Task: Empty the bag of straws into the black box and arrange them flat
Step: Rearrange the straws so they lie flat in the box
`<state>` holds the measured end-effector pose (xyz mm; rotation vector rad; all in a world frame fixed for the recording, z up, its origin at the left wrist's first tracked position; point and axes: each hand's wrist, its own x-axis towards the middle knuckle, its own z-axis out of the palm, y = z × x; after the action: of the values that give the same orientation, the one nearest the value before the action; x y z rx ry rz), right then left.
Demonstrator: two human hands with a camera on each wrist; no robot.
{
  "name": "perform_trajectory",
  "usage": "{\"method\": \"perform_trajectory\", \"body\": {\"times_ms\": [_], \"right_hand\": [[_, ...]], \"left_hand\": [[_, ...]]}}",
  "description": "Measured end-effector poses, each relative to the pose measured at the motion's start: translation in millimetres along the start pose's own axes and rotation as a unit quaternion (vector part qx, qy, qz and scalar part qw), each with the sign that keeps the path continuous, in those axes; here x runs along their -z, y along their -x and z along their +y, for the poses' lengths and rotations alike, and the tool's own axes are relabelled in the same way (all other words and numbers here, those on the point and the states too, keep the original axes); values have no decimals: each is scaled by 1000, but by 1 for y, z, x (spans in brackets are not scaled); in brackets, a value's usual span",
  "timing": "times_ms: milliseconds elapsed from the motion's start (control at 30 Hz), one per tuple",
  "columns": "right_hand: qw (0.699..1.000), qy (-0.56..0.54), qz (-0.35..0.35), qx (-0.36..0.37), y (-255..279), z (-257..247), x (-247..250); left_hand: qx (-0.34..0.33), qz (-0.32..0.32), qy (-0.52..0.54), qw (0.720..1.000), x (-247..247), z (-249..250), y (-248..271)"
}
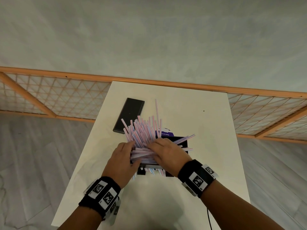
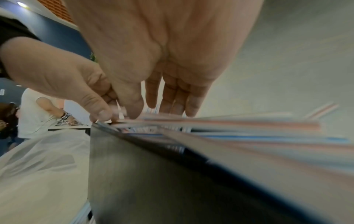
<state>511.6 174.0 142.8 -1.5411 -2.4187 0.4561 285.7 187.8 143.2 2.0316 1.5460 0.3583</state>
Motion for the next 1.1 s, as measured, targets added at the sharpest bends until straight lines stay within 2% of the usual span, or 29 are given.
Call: {"method": "perform_trajectory", "body": {"times_ms": [167,267,367,467,500,567,767,867,1000,1100], "right_hand": [[994,29,-22,-102,16,4,33],[977,63,-29,-201,42,11,49],[943,16,11,-332,67,19,54],[894,-110,26,-433,80,27,45],[886,-142,13,-442,81,26,40],[888,-175,-17,-424,79,17,24],[893,-255,58,-366,68,-5,3],[910,-219,57,-347,76,-2,6],[924,-153,-20,-350,87,-4,12],[932,-106,-36,-345,87,1,9]], "left_hand": [[-7,0,-23,1000,2,-2,1],[-45,8,-37,998,2,-2,2],[-76,1,-62,995,0,1,0],[-81,-8,-72,994,-2,5,-3],[-71,-13,-60,996,-3,7,-4],[-48,-19,-37,998,-4,9,-5],[-32,-15,-19,999,-2,0,-10],[-39,-25,-40,998,0,2,-10],[-56,-53,-77,994,0,3,-11],[-76,-43,-97,991,-2,3,-12]]}}
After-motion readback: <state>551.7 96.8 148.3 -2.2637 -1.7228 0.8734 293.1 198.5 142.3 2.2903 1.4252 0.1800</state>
